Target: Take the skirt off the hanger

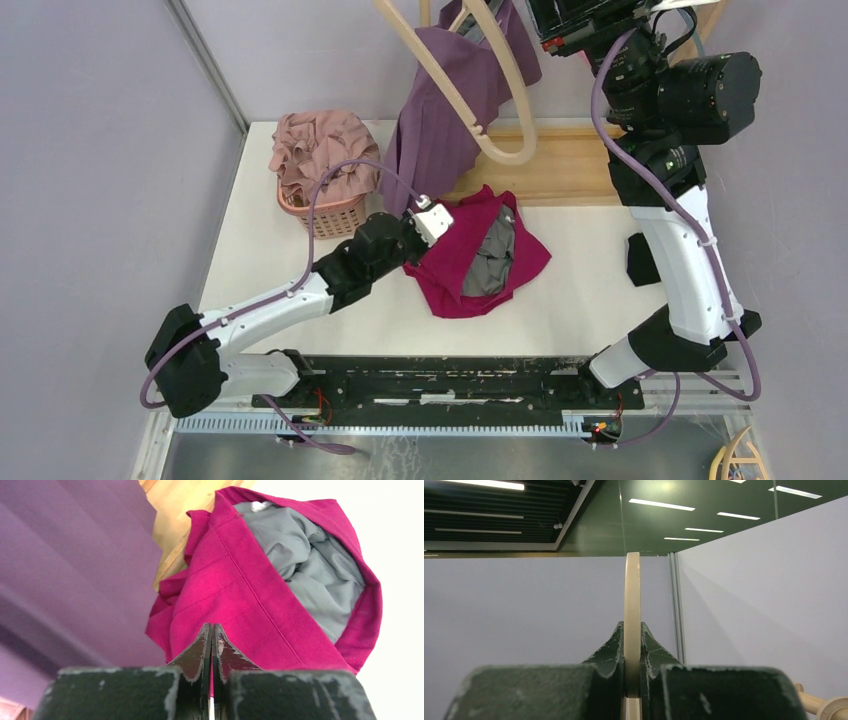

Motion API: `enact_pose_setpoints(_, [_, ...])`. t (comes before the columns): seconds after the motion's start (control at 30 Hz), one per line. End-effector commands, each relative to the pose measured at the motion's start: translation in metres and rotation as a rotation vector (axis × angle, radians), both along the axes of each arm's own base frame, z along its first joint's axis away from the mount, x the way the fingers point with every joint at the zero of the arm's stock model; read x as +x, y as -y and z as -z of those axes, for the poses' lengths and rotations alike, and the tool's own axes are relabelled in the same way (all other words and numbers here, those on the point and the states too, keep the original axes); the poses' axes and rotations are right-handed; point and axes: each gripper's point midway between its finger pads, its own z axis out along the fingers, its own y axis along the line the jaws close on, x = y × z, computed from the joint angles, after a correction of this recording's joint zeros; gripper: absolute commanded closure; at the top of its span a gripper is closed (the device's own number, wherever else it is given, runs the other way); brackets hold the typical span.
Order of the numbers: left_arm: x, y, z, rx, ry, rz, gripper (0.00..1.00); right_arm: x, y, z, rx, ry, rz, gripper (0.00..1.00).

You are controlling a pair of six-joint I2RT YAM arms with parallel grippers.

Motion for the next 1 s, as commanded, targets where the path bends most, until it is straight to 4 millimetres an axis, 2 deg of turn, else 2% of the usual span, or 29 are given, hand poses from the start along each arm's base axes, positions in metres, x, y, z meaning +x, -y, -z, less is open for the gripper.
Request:
enact_pose_setpoints(0.0, [0.015, 0.000, -0.051, -0.122, 0.062, -0.045, 0.97, -0.003, 0.005, -0.008, 0.025, 0.034, 0.018, 0.99])
enact_pose_setpoints(0.1, [0.015, 0.015, -0.042, -0.141, -0.012, 0.030, 0.96, 0.000, 0.005, -0.007, 0.020, 0.029, 0.033, 0.99])
enact_pose_setpoints(0.13, [0.011, 0.022, -0.037, -0.154, -0.037, 0.064, 0.87, 0.000, 0.004, -0.006, 0.018, 0.028, 0.033, 0.99])
enact_pose_setpoints(0.17, [0.009, 0.028, -0.033, -0.163, -0.055, 0.090, 0.70, 0.001, 0.004, -0.006, 0.018, 0.029, 0.034, 0.99])
enact_pose_setpoints(0.23, [0.008, 0.035, -0.026, -0.168, -0.081, 0.115, 0.49, 0.001, 0.005, -0.005, 0.014, 0.029, 0.041, 0.99])
enact_pose_setpoints(0.3, [0.006, 0.040, -0.011, -0.115, -0.122, 0.150, 0.33, 0.002, 0.006, -0.004, 0.006, 0.034, 0.058, 0.99])
enact_pose_setpoints(0.33, [0.004, 0.043, -0.008, -0.095, -0.148, 0.175, 0.30, 0.003, 0.006, -0.003, -0.001, 0.035, 0.066, 0.99])
enact_pose_setpoints(0.43, [-0.001, 0.052, -0.005, -0.034, -0.232, 0.256, 0.28, 0.005, 0.006, -0.001, -0.011, 0.040, 0.087, 0.99])
enact_pose_setpoints(0.63, [0.001, 0.064, 0.027, 0.006, -0.339, 0.280, 0.27, 0.011, 0.005, 0.004, -0.030, 0.041, 0.114, 0.99])
enact_pose_setpoints(0.83, [-0.006, 0.089, 0.075, -0.035, -0.485, 0.342, 0.21, 0.011, 0.006, 0.006, -0.054, 0.053, 0.141, 0.99])
enact_pose_setpoints(0.97, [0.002, 0.094, 0.107, -0.002, -0.534, 0.318, 0.21, 0.012, 0.008, 0.008, -0.069, 0.058, 0.163, 0.99])
